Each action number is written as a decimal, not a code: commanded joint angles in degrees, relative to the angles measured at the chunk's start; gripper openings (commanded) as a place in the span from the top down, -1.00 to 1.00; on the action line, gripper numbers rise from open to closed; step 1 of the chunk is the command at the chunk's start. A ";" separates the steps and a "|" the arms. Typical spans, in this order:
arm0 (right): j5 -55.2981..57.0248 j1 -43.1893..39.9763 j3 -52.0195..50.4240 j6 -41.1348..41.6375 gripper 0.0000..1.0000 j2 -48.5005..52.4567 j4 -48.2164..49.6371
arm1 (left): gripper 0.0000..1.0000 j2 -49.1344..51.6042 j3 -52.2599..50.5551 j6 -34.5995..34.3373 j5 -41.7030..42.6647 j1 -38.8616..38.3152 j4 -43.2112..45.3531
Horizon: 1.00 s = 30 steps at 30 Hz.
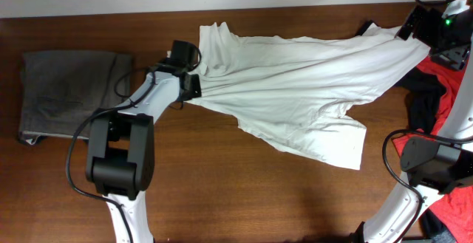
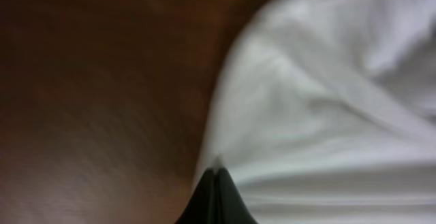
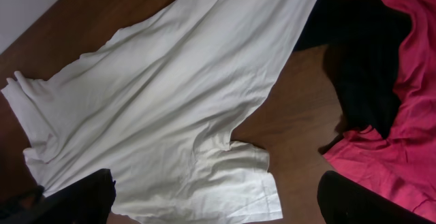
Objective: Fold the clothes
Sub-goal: 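Drag the T-shirt's left corner leftward with the left gripper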
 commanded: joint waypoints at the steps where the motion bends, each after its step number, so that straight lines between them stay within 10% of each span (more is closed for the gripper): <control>1: 0.35 0.09 -0.26 0.24 -0.98 0.09 -0.31 | 0.99 1.77 -0.81 4.35 -1.86 0.66 3.32; 10: 0.35 0.09 -0.26 0.24 -0.98 0.09 -0.31 | 0.99 7.78 0.04 11.52 -2.25 0.68 10.73; 30: 0.33 0.09 -0.26 0.24 -0.98 0.09 -0.31 | 0.99 -0.92 10.19 7.85 10.67 -4.68 -11.19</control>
